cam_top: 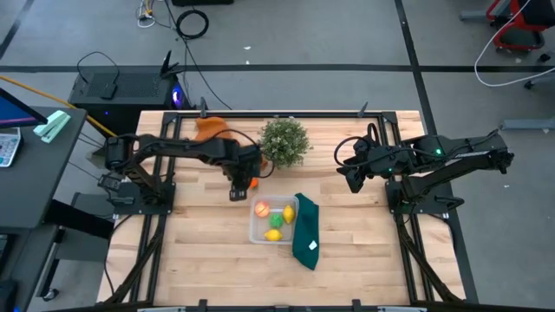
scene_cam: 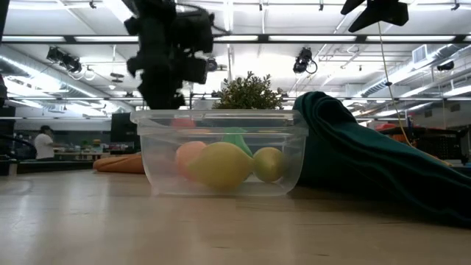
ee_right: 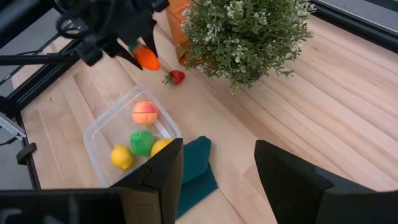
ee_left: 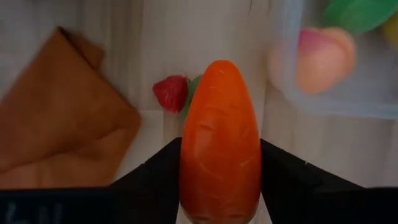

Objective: Pick and placing Produce into tupperware
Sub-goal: Put the orange carrot into the transparent bin

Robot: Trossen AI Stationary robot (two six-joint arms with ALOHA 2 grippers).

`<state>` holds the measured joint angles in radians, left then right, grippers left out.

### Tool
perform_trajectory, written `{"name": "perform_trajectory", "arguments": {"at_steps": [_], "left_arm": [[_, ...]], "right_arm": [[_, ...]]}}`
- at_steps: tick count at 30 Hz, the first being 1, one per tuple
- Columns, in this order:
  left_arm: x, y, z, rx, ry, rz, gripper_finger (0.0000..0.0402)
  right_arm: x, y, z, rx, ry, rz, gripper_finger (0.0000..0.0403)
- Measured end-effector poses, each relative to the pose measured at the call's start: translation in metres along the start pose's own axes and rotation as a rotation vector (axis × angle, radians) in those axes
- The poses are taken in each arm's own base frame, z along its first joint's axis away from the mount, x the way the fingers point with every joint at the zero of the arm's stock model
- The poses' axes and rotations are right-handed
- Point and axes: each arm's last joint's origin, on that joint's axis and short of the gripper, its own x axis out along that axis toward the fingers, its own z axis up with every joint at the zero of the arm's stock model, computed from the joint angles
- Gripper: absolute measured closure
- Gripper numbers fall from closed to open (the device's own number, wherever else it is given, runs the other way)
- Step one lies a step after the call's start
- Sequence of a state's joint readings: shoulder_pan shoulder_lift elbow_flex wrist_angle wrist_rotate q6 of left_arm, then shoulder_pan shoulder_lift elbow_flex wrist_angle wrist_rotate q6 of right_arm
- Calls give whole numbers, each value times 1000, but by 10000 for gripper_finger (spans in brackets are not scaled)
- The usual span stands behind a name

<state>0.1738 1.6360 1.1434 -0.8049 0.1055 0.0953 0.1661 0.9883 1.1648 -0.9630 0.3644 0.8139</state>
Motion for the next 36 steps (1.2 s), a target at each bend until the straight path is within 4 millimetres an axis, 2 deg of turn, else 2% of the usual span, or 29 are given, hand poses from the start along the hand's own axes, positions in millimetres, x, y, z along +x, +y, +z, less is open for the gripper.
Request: {"name": "perform_trajectory", "arguments": {"at_steps": [5,9,13,22,29,36], "left_arm": [[-24,-3,15,4,-28,0,198],[-36,-14,27,-5,-82,-34,211],[-40,-33,34,5,-130,-57,222],[-32,-73,44,15,-206,-109,200],[-15,-86,49,10,-204,-125,220],[1,-95,55,-20,-203,-140,198]], "right_arm": [[0,0,0,-5,0,0,238],[0,0,0,-9,0,0,238],[0,0,0,-19,0,-1,238],[0,0,0,-27,0,-1,238],[0,0,0,-28,2,1,238],[0,0,0,-30,14,11,238]]}}
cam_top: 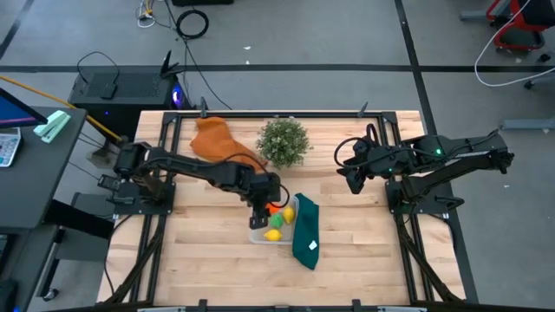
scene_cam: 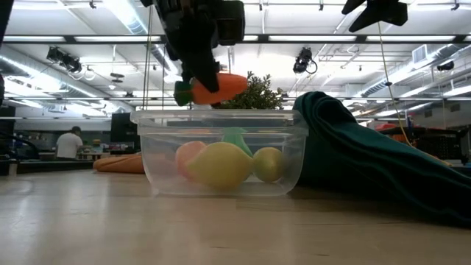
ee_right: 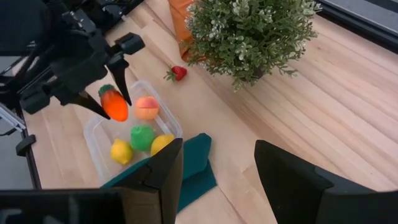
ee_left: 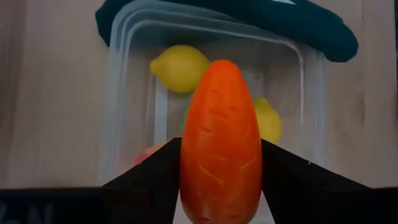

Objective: Pick and placing Produce into tupperware
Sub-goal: Put the orange carrot into the transparent bin

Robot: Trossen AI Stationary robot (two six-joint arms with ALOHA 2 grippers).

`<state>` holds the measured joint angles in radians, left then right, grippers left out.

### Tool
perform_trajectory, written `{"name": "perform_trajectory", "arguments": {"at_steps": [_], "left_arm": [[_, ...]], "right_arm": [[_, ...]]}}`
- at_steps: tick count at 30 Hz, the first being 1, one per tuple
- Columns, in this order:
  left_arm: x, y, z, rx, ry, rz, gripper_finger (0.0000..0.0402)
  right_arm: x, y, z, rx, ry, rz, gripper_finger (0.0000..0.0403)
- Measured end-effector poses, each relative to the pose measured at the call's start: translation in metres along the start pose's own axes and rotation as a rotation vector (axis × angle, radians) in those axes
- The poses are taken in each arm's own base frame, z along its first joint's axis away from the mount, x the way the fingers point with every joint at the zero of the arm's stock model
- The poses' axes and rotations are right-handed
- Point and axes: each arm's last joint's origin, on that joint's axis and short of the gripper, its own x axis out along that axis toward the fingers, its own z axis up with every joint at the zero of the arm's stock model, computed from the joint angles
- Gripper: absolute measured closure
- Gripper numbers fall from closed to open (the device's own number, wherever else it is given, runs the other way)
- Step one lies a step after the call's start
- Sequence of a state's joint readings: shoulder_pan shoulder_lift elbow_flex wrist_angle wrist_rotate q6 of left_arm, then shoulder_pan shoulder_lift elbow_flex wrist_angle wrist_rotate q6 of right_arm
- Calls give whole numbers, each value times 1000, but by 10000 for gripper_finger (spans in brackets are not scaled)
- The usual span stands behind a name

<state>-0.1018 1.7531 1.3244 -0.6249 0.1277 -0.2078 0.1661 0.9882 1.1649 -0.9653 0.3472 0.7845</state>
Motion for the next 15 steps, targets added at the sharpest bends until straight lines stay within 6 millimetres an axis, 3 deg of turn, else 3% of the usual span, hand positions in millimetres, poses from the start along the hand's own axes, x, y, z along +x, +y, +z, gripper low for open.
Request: {"name": "perform_trajectory", "arguments": {"at_steps": [9,15], "left_arm": [[9,2,8,10,-84,79,221],[24,4,5,25,-40,91,200]], "right_arm": [[0,0,-1,-19,16,7,238],[0,0,-1,-21,18,9,238]]}}
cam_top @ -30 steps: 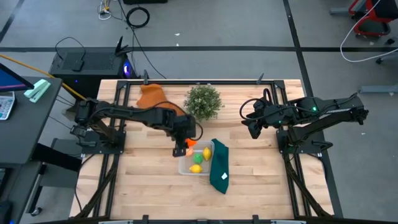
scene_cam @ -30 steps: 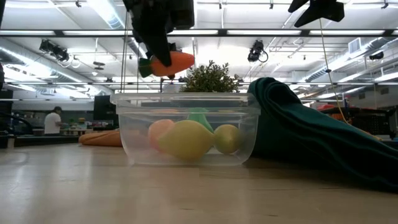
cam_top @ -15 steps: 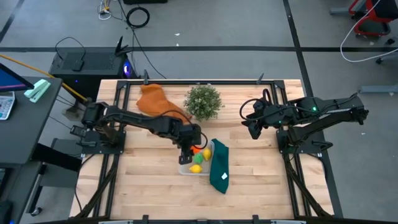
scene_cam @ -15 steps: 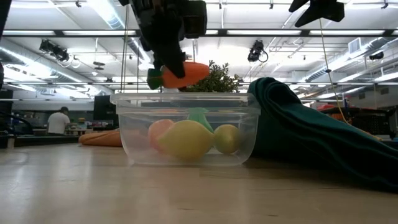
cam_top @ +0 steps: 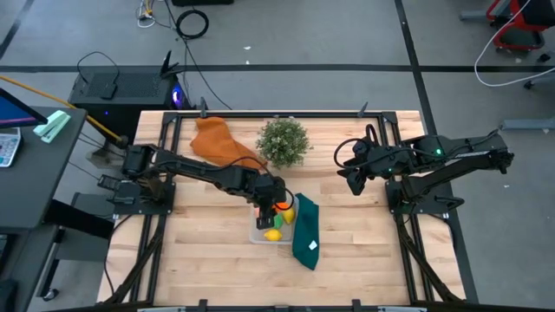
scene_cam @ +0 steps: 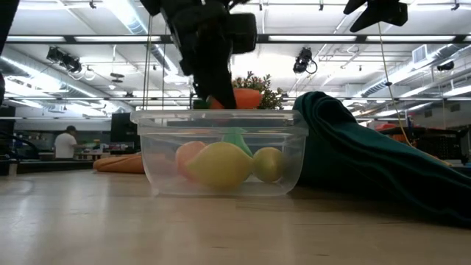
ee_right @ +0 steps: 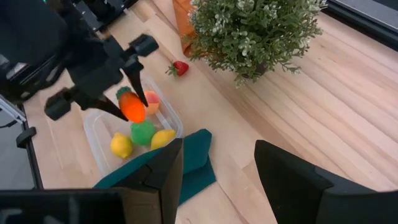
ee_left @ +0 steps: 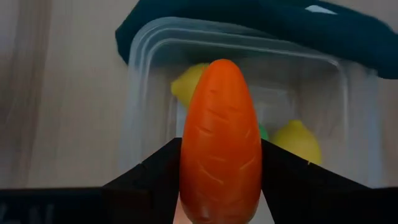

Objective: Pick and placing Produce into tupperware
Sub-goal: Put the orange carrot into the transparent bin, then put the red strawberry into the transparent bin

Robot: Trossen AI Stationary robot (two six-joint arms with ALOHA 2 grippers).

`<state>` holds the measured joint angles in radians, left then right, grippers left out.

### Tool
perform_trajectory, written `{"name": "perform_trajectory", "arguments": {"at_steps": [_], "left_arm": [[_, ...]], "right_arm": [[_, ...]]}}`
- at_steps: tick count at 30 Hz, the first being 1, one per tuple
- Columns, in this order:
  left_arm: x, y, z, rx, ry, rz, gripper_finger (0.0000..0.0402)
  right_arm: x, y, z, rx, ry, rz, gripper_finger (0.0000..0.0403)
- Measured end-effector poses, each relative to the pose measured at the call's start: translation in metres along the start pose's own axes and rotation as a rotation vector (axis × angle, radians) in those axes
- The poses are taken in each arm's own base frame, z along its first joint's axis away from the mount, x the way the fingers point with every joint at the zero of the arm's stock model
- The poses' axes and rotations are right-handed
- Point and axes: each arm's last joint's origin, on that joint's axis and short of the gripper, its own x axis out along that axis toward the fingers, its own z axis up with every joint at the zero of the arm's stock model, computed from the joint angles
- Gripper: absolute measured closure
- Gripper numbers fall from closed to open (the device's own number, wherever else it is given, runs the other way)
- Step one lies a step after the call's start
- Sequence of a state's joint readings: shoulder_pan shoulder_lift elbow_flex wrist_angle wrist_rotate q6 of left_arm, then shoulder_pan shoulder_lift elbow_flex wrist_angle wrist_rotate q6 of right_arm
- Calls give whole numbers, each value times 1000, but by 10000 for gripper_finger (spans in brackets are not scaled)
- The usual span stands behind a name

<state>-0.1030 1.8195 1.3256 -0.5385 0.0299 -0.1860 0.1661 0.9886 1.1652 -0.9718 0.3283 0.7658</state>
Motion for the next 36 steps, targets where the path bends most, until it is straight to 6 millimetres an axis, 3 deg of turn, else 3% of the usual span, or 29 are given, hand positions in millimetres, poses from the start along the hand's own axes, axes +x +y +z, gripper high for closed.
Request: {"name": "perform_trajectory", "arguments": {"at_steps": [7,11,23,36], "left_arm": [[18,1,-2,20,21,3,211],[17,1,-1,42,12,4,212],[17,1,0,50,-2,8,165],[15,3,-2,36,20,13,174]], "right_arm": [[0,0,0,8,2,4,238],[0,0,0,15,6,7,238],[0,0,0,16,6,8,238],[0,0,0,16,6,8,238]]}}
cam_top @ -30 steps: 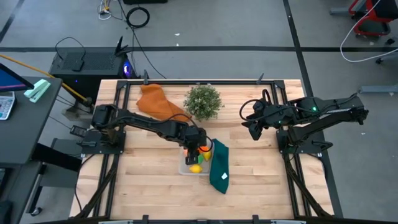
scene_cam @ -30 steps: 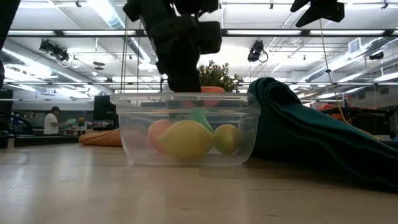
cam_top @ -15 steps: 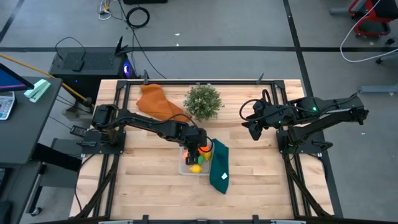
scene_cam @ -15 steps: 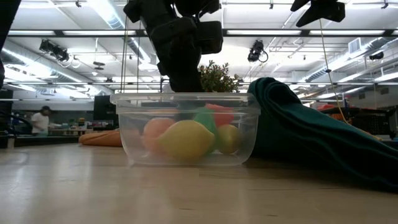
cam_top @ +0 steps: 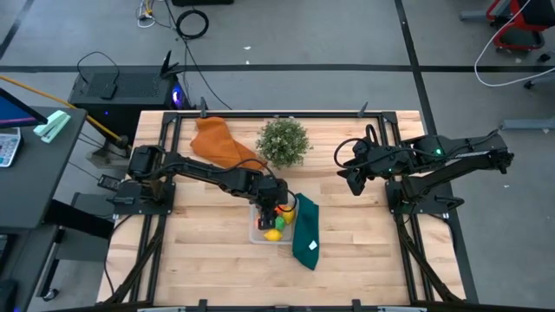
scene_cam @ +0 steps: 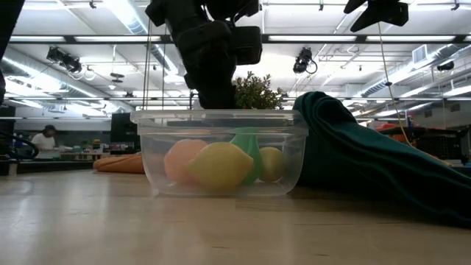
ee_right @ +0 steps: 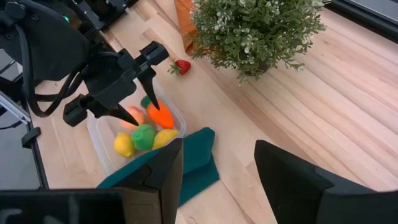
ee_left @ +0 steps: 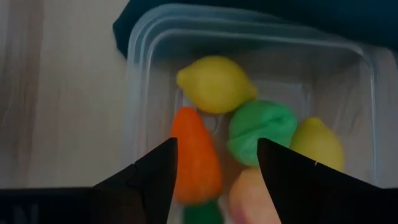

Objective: Pick and placing Produce into tupperware
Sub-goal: Put the red strawberry into the transparent bin

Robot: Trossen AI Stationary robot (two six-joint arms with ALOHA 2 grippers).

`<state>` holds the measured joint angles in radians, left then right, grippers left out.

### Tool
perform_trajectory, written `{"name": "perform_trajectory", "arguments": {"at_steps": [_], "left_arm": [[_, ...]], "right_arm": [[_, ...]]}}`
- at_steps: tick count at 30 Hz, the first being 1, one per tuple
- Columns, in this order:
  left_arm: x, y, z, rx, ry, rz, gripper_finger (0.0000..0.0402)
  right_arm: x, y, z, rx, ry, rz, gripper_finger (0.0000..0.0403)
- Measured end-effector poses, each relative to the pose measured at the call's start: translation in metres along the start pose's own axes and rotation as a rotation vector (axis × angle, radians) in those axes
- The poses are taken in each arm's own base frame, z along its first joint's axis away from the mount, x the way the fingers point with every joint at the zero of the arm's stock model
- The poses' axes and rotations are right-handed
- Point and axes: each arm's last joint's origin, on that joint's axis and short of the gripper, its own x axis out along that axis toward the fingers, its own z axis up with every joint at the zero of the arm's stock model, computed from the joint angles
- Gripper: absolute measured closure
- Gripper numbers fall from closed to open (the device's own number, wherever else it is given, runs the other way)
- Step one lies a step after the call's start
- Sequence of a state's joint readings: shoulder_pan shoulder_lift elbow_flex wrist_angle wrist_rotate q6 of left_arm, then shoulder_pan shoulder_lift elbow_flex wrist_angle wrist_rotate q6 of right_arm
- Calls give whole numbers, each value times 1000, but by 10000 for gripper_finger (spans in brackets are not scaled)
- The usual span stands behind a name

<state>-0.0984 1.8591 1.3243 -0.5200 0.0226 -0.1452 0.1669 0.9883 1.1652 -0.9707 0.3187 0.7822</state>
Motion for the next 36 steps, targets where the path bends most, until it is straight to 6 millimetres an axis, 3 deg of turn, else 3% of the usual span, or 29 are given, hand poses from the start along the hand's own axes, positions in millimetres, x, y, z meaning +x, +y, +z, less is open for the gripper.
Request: {"name": "perform_trajectory", "arguments": {"at_steps": [4,8,13,16,24,32,36], "left_arm": [[-12,7,-2,-20,28,14,173],[-42,20,-1,-95,9,30,177],[-76,47,-6,-204,6,137,179],[-84,64,-10,-329,18,180,178],[-78,104,-39,-843,146,195,190],[-65,106,-46,-1032,100,174,185],[-64,106,-45,-996,74,185,191]], "right_arm": [[0,0,0,0,1,-1,238],[0,0,0,2,0,0,238],[0,0,0,2,0,-1,238],[0,0,0,5,0,-1,238],[0,0,0,10,-3,-3,238],[0,0,0,0,-8,-7,238],[0,0,0,-1,-8,-8,238]]}}
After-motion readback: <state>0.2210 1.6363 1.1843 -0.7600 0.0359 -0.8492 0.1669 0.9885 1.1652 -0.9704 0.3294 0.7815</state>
